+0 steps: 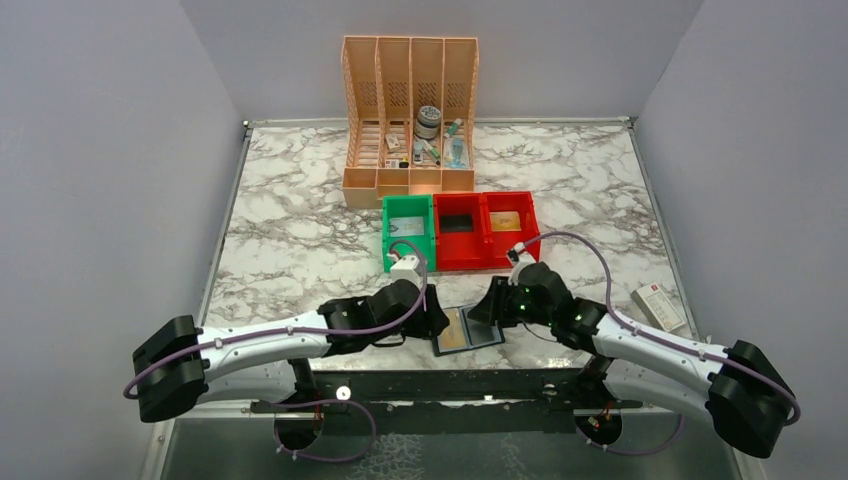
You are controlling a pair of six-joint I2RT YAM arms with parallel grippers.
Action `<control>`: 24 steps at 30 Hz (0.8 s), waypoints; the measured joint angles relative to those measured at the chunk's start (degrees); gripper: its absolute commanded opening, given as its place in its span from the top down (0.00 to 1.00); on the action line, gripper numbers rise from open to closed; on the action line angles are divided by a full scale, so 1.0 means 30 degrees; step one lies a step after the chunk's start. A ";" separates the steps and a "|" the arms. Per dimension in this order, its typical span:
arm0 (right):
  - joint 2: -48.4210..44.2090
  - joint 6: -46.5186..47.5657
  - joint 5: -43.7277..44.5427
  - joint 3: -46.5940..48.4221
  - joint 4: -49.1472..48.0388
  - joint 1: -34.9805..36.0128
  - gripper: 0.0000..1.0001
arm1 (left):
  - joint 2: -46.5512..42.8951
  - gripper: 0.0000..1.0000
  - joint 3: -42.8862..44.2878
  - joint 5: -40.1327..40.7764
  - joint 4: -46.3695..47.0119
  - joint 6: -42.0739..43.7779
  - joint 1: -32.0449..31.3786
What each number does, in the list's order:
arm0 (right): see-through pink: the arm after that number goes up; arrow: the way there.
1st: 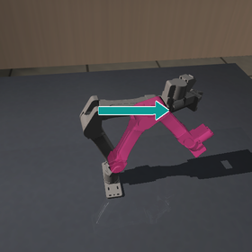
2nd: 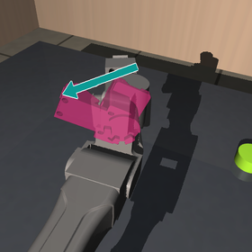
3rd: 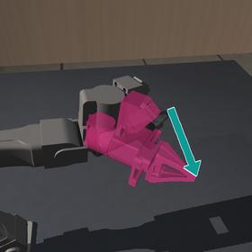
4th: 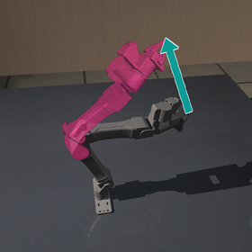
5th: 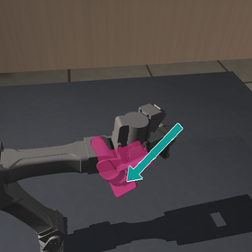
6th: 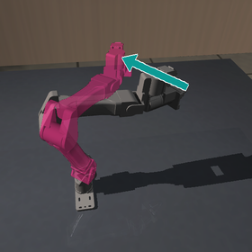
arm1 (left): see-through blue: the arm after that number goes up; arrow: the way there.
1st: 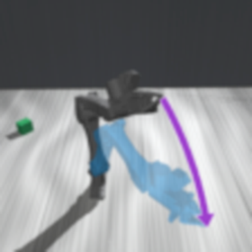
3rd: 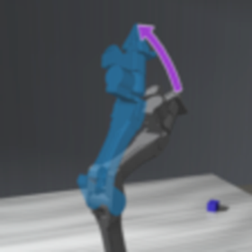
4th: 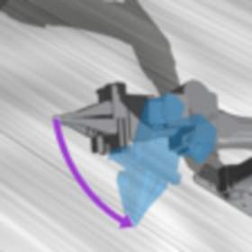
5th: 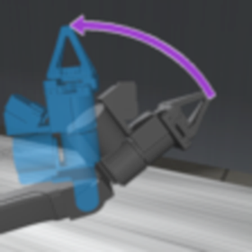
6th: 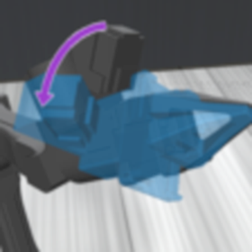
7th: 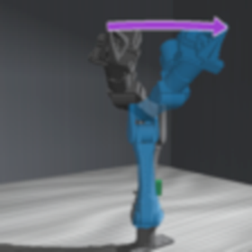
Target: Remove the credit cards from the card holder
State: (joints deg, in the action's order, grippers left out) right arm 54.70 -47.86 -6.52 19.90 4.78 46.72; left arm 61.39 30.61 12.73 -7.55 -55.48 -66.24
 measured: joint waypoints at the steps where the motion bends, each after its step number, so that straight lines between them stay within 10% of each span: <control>1: -0.0029 -0.0058 -0.0022 -0.0153 -0.0204 -0.0066 0.64 | 0.0022 0.53 0.0095 -0.0248 0.0117 0.0022 -0.0051; 24: 0.4925 -0.0466 -0.4189 -0.0474 -0.3526 -0.0153 0.75 | 0.5588 0.80 0.0029 -0.1129 0.2973 -0.0095 -0.0721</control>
State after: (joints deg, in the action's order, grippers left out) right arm 69.47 -49.25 -19.09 18.48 -5.80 46.26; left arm 78.15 30.70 9.34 1.37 -55.77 -68.40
